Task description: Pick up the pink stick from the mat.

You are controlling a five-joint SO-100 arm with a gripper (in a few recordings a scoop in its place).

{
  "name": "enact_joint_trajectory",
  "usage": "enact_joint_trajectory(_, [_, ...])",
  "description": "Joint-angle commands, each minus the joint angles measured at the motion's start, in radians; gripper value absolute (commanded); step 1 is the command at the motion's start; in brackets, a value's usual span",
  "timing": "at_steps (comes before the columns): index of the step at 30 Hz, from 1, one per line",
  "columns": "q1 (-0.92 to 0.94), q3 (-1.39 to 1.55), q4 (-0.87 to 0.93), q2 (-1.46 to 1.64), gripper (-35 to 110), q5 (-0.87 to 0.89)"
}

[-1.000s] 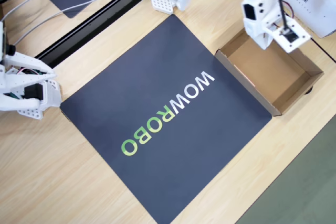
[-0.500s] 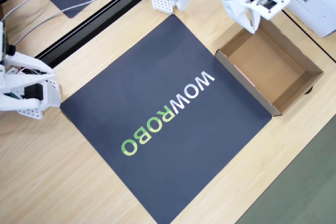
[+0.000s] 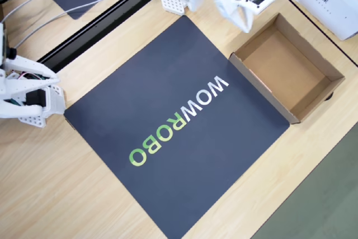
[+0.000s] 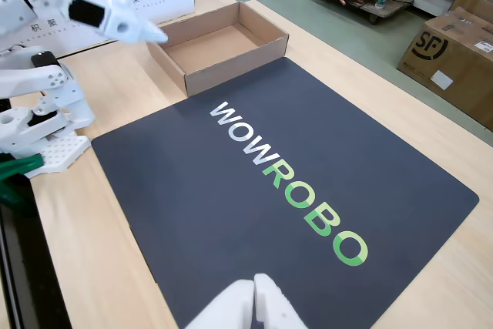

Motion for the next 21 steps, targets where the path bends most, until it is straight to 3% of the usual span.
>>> enact_joint_trajectory(1, [0.005, 0.104, 0.005, 0.092, 0, -0.029])
enact_joint_trajectory(14, [0.015, 0.393, 0.048, 0.279, 0, -0.083])
enact_joint_trajectory(21, [0.012, 0.407, 0.218, 0.348, 0, -0.12])
